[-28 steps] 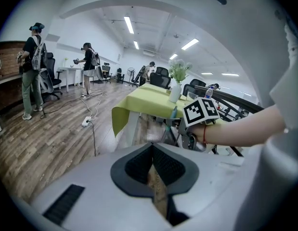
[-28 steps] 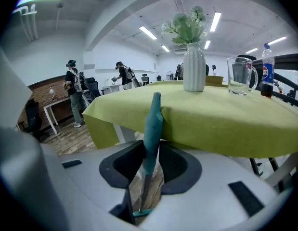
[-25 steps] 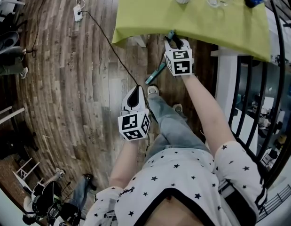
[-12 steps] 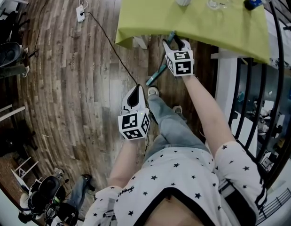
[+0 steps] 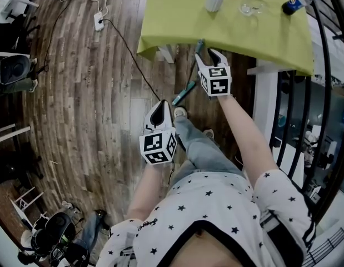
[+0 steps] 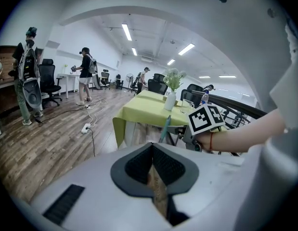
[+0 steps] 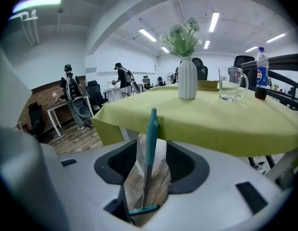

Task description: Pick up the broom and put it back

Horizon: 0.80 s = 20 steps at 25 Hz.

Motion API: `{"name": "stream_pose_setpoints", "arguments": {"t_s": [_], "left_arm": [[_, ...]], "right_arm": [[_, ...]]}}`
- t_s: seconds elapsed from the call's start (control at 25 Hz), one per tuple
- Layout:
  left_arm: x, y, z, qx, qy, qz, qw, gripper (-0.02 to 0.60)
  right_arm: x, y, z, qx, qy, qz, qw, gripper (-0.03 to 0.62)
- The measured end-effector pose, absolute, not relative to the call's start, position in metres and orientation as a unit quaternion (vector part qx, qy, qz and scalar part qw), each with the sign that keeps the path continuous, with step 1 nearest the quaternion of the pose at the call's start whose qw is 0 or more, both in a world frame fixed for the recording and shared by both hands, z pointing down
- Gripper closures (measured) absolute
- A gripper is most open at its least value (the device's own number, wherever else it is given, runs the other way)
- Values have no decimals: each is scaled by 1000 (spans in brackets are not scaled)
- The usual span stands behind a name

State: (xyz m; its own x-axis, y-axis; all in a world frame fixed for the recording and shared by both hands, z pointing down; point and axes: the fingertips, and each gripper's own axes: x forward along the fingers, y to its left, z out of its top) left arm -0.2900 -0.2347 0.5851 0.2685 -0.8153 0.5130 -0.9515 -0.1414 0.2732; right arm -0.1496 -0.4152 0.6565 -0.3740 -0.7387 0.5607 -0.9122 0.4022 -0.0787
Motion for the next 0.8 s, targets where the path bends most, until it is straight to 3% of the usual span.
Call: {"name": "stream_pose_setpoints", "arguments": {"t_s": [0.24, 0.8], "left_arm": [[-275, -222, 565, 748, -595, 112, 271, 569], [-254, -171, 514, 736, -619, 87, 260, 569]], "right_arm": [[-141, -389, 630, 501, -814, 197, 216, 415], [-125, -294, 553, 470, -844, 179, 185, 567]]}}
